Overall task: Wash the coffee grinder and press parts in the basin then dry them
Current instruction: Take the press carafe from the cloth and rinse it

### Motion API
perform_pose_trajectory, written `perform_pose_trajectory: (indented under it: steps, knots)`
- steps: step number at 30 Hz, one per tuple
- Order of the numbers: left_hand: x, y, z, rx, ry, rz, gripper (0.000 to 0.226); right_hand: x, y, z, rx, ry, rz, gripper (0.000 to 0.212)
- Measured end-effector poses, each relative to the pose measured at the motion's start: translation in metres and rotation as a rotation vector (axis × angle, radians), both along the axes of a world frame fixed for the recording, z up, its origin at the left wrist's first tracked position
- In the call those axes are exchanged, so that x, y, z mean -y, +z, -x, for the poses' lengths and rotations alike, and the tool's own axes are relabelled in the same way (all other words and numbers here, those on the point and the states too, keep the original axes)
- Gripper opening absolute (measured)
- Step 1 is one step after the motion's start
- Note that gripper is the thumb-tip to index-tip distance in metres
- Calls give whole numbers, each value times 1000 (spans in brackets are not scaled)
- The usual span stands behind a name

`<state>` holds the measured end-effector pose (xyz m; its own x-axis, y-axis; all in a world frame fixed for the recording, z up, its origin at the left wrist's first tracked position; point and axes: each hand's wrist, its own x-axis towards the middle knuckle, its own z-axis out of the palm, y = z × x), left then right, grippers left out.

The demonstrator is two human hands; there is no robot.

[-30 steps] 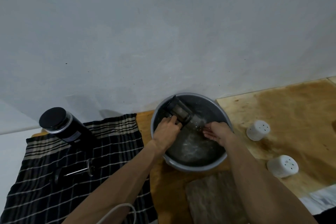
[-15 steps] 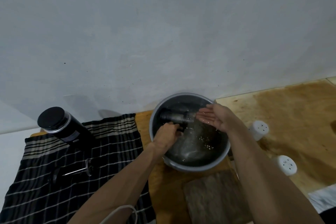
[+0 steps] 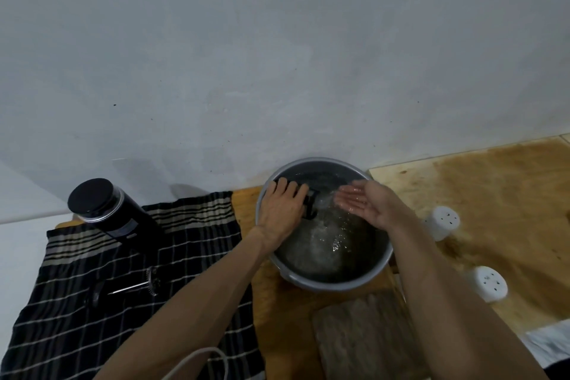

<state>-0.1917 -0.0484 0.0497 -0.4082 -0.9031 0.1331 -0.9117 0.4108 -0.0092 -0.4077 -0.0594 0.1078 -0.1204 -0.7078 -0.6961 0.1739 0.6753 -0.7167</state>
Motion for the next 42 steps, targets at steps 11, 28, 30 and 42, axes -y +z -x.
perform_pose_trajectory:
  steps: [11, 28, 30, 42]
  knots:
    - [46, 0, 20, 93, 48, -399, 54, -14, -38, 8, -223, 35, -214, 36]
    - [61, -17, 11, -206, 109, -694, 58, -11, -34, -2, -142, 85, -189, 29]
    - [59, -21, 8, -222, 124, -688, 55, -8, -23, -7, 12, 85, -140, 32]
    - [41, -25, 13, -288, 155, -640, 55, -16, -43, 1, -256, 352, -183, 27]
